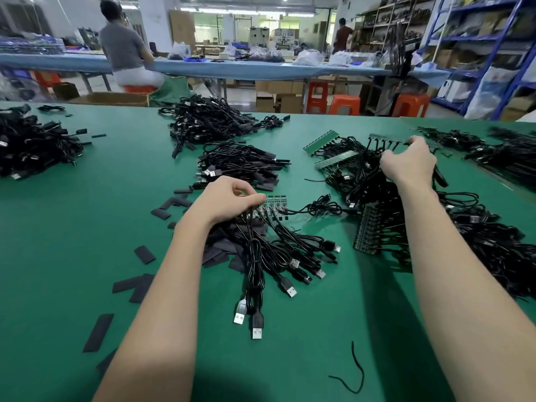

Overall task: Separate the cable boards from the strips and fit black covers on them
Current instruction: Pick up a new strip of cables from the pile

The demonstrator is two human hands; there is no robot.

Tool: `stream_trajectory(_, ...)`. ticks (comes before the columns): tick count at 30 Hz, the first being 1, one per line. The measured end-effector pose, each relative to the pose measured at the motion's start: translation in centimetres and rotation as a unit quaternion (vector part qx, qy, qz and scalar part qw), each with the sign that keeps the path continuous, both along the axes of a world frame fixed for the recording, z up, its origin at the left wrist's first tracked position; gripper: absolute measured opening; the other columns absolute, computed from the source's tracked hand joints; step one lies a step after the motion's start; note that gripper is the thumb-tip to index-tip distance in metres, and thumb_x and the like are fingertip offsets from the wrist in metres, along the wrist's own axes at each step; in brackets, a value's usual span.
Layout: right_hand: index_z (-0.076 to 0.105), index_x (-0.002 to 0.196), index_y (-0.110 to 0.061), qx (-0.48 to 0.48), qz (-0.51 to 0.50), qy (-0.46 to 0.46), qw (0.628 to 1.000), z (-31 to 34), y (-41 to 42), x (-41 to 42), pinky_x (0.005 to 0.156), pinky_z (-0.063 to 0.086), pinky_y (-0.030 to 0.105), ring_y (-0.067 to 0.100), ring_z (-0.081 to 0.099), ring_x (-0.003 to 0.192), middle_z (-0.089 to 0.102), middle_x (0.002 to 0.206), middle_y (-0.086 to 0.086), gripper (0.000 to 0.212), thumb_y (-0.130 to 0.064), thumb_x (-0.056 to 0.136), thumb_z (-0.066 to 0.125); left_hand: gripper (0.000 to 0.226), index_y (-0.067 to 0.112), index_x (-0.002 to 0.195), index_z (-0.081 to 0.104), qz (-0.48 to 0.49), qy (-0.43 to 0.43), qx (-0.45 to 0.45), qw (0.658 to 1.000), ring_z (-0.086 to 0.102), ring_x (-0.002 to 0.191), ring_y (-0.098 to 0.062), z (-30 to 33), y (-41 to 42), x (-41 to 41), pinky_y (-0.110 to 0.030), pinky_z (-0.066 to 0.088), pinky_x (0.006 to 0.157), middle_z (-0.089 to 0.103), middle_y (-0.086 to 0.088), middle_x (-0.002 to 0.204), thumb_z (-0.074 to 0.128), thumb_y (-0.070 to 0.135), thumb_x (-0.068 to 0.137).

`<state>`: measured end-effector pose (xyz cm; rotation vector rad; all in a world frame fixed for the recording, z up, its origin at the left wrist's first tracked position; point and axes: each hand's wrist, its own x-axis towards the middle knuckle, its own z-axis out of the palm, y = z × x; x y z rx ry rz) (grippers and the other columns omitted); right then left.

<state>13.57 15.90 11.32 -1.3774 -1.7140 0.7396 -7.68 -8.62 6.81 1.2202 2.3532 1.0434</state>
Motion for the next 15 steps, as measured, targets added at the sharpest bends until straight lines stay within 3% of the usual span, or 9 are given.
stream_trajectory(2,0.026,0.155,-0.009,-0.011,0.013,-0.004,1.0,0.1,-0.4,-0.2,0.082,0.041,0.033,0.029,0.057,0.115,0.054,0.137,0.017,0.066,-0.023,0.097,0.054,0.027,0.032,0.073,0.074,0.019,0.064,-0.016,0.998,0.061,0.074,-0.008,0.0,0.2,0.1,-0.026,0.048,0.07,0.067,0.012,0.072,0.07,0.055,0.085)
stream_trajectory(5,0.007,0.161,-0.021,-0.008,0.068,0.041,0.997,-0.9,-1.3,-0.8,0.09,0.055,0.042,0.024,0.068,0.099,0.069,0.106,0.007,0.083,-0.022,0.093,0.055,0.023,0.035,0.08,0.072,0.045,0.17,-0.067,0.982,0.065,0.084,-0.012,0.4,0.7,0.7,-0.033,0.053,0.08,0.068,0.016,0.081,0.065,0.056,0.086)
stream_trajectory(7,0.01,0.161,-0.024,0.009,0.081,0.048,0.995,-2.0,-1.7,-1.4,0.092,0.053,0.043,0.022,0.067,0.1,0.068,0.095,-0.002,0.083,-0.022,0.093,0.058,0.023,0.036,0.089,0.07,0.038,0.205,-0.091,0.974,0.065,0.089,-0.016,0.4,1.3,1.6,-0.037,0.052,0.086,0.069,0.013,0.089,0.062,0.057,0.088)
stream_trajectory(10,0.019,0.16,-0.021,0.02,0.068,0.04,0.997,-2.9,-2.1,-2.0,0.084,0.048,0.037,0.021,0.062,0.105,0.064,0.105,-0.005,0.079,-0.026,0.092,0.059,0.029,0.031,0.097,0.065,0.039,0.236,-0.102,0.966,0.06,0.09,-0.02,-0.4,2.4,2.9,-0.035,0.045,0.082,0.065,0.006,0.095,0.053,0.057,0.094)
stream_trajectory(15,0.03,0.155,-0.018,0.039,0.047,0.043,0.997,-3.2,-2.3,-2.3,0.092,0.048,0.037,0.025,0.057,0.117,0.058,0.128,0.004,0.069,-0.025,0.093,0.06,0.038,0.025,0.083,0.053,0.083,0.264,-0.065,0.959,0.057,0.077,-0.024,-1.4,3.7,3.6,-0.034,0.041,0.072,0.061,0.003,0.08,0.038,0.056,0.101)
